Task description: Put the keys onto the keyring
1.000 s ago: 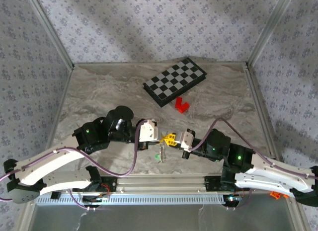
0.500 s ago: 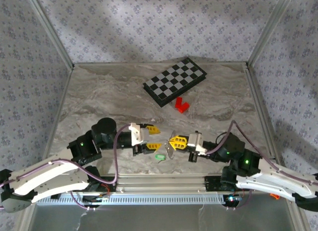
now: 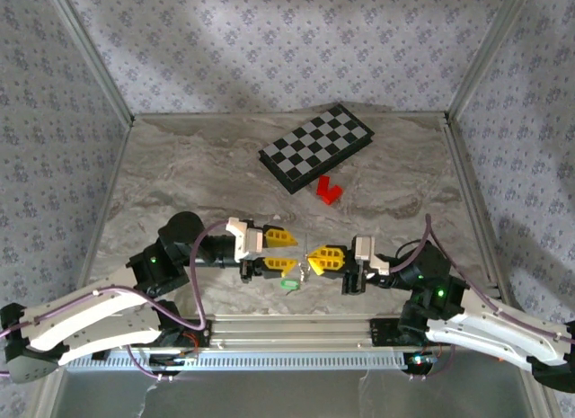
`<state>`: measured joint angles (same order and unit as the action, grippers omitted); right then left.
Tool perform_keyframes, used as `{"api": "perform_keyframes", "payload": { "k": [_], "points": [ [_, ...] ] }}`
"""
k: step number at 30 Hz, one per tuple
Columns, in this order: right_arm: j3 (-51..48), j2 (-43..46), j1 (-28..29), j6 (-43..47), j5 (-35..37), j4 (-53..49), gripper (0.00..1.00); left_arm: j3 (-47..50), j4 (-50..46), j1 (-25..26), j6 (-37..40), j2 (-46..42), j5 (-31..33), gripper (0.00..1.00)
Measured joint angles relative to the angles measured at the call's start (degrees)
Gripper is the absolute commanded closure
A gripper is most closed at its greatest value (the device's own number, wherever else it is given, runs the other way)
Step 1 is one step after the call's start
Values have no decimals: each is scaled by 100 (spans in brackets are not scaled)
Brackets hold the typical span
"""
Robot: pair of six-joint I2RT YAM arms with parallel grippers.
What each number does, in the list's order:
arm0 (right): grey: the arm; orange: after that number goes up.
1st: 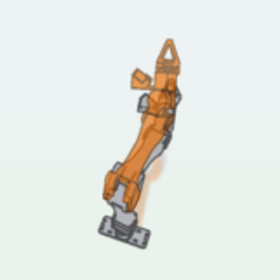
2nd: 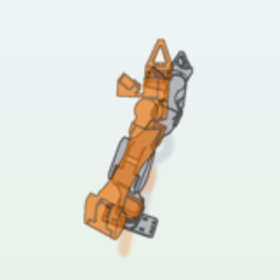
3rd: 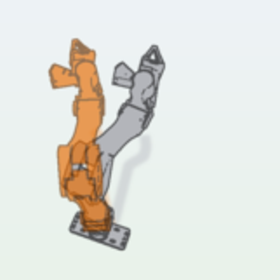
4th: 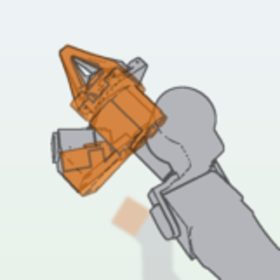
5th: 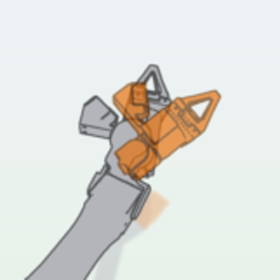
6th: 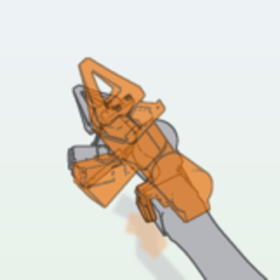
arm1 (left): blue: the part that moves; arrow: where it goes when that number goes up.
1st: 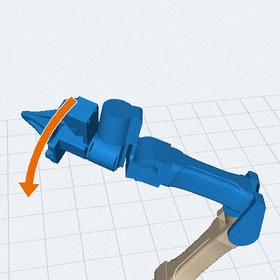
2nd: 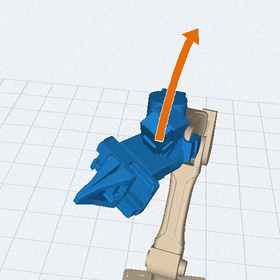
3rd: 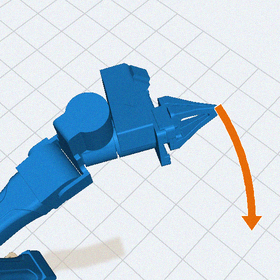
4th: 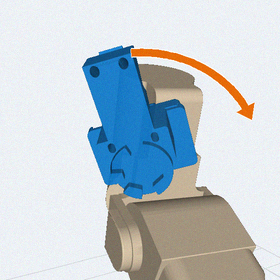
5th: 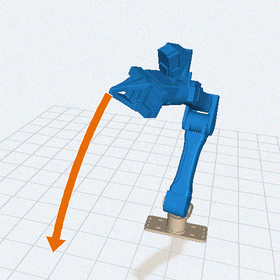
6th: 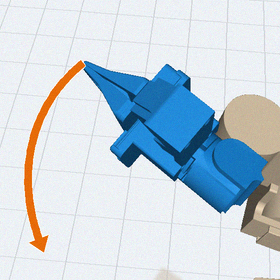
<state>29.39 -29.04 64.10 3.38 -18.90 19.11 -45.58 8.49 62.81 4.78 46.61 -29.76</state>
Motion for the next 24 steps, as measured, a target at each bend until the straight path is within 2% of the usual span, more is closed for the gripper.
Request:
{"api": "perform_keyframes", "payload": {
  "k": [24],
  "points": [
    [-2, -85, -39, -83, -151, 173, 100, -63, 417, 0, -144, 452, -396, 77]
  ]
}}
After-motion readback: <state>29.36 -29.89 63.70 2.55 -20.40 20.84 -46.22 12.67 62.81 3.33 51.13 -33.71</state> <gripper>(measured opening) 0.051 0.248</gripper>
